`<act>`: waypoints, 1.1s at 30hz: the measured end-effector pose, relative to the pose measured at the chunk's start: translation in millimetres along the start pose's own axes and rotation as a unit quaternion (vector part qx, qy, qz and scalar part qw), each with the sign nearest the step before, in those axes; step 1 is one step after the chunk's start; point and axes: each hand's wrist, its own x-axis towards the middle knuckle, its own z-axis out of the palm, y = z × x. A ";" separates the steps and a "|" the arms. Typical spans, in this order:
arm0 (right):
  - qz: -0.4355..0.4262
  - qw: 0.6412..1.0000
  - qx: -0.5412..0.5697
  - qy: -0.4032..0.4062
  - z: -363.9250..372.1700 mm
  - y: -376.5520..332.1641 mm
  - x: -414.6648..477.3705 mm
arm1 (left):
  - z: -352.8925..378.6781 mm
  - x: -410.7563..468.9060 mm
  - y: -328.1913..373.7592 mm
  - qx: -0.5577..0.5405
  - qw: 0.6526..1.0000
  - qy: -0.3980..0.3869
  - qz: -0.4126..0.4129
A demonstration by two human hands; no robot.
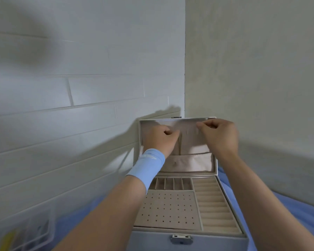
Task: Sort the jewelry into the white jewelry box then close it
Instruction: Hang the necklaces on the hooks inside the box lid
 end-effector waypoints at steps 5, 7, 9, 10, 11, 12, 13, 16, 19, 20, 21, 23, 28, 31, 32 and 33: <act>-0.003 0.998 -0.002 0.063 19.8 7.2 0.9 | 15.2 3.9 -1.6 -0.011 0.999 0.044 -0.024; -0.005 0.998 -0.017 0.065 22.0 6.3 1.5 | 19.1 5.7 -2.8 -0.012 0.998 0.050 -0.033; -0.009 0.997 -0.038 0.061 22.4 6.0 2.5 | 22.3 6.0 -5.3 -0.013 0.998 0.046 -0.043; -0.011 0.997 -0.054 0.055 22.9 6.4 2.5 | 23.2 5.2 -6.4 -0.013 0.998 0.042 -0.048; -0.014 0.996 -0.073 0.048 23.5 7.1 2.2 | 24.2 4.2 -7.8 -0.014 0.998 0.035 -0.052; -0.018 0.995 -0.091 0.039 24.1 8.0 1.8 | 25.0 3.0 -9.5 -0.013 0.998 0.026 -0.055; -0.022 0.994 -0.105 0.031 24.3 8.8 1.2 | 25.6 1.7 -11.3 -0.011 0.998 0.017 -0.057; -0.029 0.991 -0.129 -0.002 22.3 12.0 1.1 | 22.8 -4.3 -13.8 -0.009 0.999 -0.008 -0.052; -0.020 0.985 -0.157 -0.074 15.8 13.5 3.6 | 16.9 -9.3 -15.7 -0.003 0.997 -0.058 -0.048; -0.013 0.980 -0.169 -0.107 12.5 11.6 4.1 | 14.1 -11.4 -15.1 0.004 0.995 -0.082 -0.047; -0.007 0.973 -0.183 -0.142 9.4 9.6 4.9 | 11.6 -13.4 -14.1 0.007 0.993 -0.107 -0.045; 0.004 0.959 -0.195 -0.207 5.1 1.9 3.3 | 6.2 -17.2 -10.0 -0.014 0.985 -0.163 -0.048; 0.113 0.921 -0.052 -0.369 2.0 -16.6 -12.9 | -8.2 -30.3 2.5 -0.077 0.950 -0.299 -0.052; 0.088 0.922 -0.044 -0.373 1.7 -21.2 -17.4 | -17.8 -33.0 4.4 -0.079 0.928 -0.361 -0.054; 0.087 0.926 -0.041 -0.366 0.1 -22.9 -16.8 | -20.7 -32.7 4.1 -0.064 0.924 -0.372 -0.063; 0.085 0.929 -0.044 -0.358 -1.9 -24.2 -15.6 | -22.7 -32.1 3.4 -0.041 0.925 -0.370 -0.071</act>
